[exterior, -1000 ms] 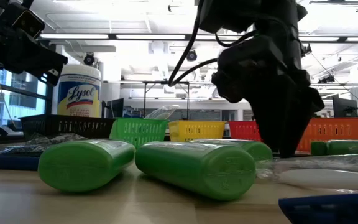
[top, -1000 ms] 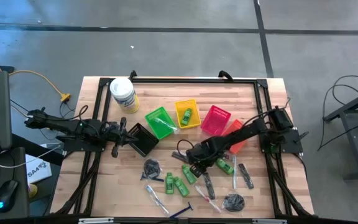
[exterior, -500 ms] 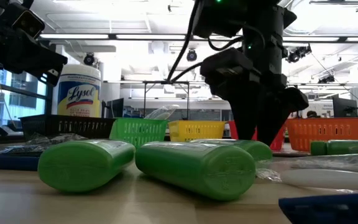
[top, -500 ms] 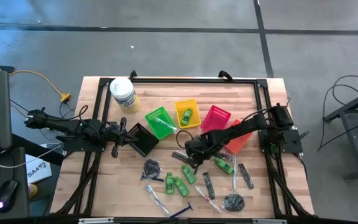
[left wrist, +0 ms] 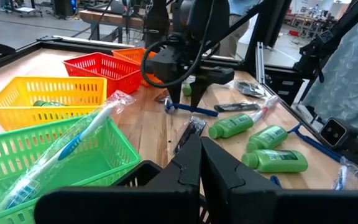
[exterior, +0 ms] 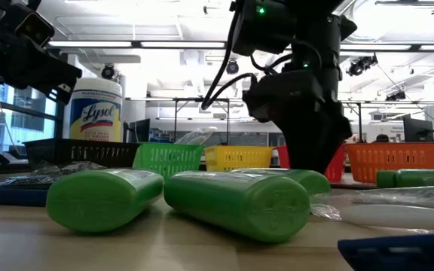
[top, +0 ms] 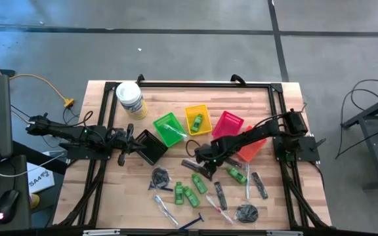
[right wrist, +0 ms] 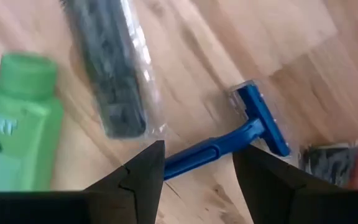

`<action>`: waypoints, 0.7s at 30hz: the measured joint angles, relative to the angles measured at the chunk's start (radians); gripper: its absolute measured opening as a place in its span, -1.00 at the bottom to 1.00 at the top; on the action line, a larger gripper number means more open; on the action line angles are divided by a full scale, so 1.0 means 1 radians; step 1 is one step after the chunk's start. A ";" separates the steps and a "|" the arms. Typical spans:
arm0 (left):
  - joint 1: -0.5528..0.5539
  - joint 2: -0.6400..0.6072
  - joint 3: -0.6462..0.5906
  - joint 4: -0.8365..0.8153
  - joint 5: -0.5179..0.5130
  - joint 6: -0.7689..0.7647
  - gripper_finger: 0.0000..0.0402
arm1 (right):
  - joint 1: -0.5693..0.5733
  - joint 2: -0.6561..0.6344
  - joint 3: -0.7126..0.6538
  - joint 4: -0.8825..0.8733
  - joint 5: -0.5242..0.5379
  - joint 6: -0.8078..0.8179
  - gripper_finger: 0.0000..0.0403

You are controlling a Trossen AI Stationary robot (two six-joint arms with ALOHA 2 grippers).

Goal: Pick & Place Travel size toiletries
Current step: Put the blue razor into the black bin

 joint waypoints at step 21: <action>0.000 0.000 0.000 0.002 0.000 -0.008 -1.00 | 0.044 0.006 -0.003 -0.037 0.185 -0.296 -0.10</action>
